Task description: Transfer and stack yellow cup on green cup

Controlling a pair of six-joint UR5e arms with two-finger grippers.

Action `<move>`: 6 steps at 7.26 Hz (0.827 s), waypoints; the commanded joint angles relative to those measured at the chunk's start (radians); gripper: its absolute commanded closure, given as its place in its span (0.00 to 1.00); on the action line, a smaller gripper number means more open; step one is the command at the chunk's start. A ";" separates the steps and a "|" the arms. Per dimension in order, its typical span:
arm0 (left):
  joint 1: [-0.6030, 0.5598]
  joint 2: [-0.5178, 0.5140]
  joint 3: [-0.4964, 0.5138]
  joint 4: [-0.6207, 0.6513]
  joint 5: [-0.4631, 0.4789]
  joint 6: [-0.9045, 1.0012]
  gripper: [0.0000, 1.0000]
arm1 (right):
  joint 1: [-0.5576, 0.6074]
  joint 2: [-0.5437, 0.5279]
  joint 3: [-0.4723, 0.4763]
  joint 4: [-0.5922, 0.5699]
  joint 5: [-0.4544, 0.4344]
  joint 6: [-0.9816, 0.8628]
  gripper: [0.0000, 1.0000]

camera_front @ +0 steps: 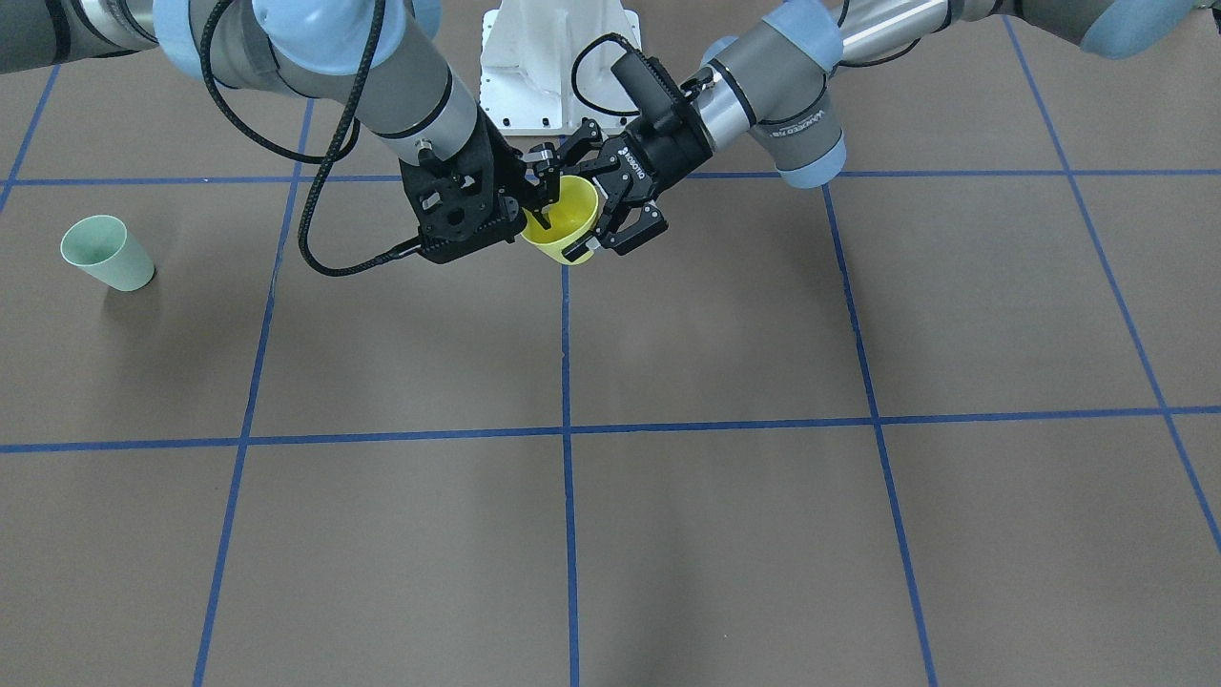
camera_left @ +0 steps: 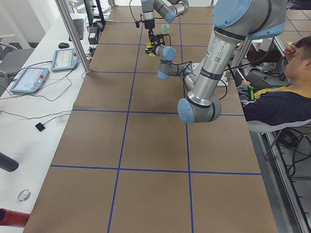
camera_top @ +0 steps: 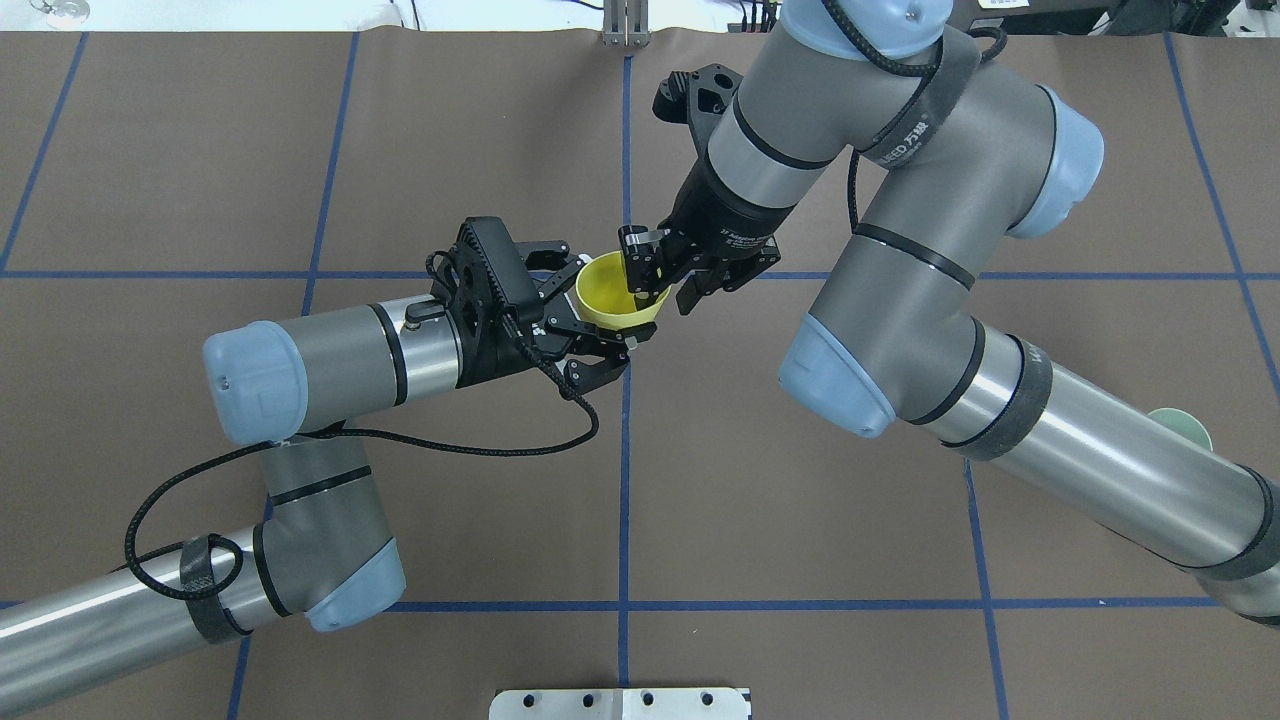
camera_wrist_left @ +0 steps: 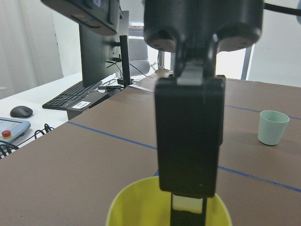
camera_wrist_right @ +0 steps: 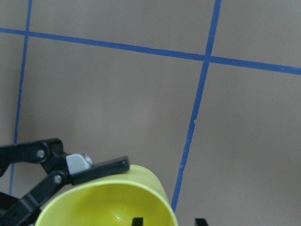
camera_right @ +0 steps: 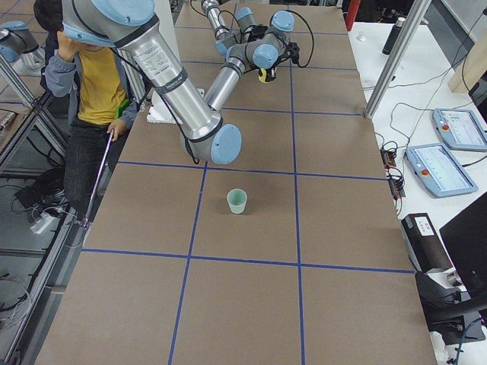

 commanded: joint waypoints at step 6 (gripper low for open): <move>0.009 0.007 0.000 -0.014 0.000 0.000 0.67 | 0.003 0.035 -0.038 -0.001 0.028 0.001 0.75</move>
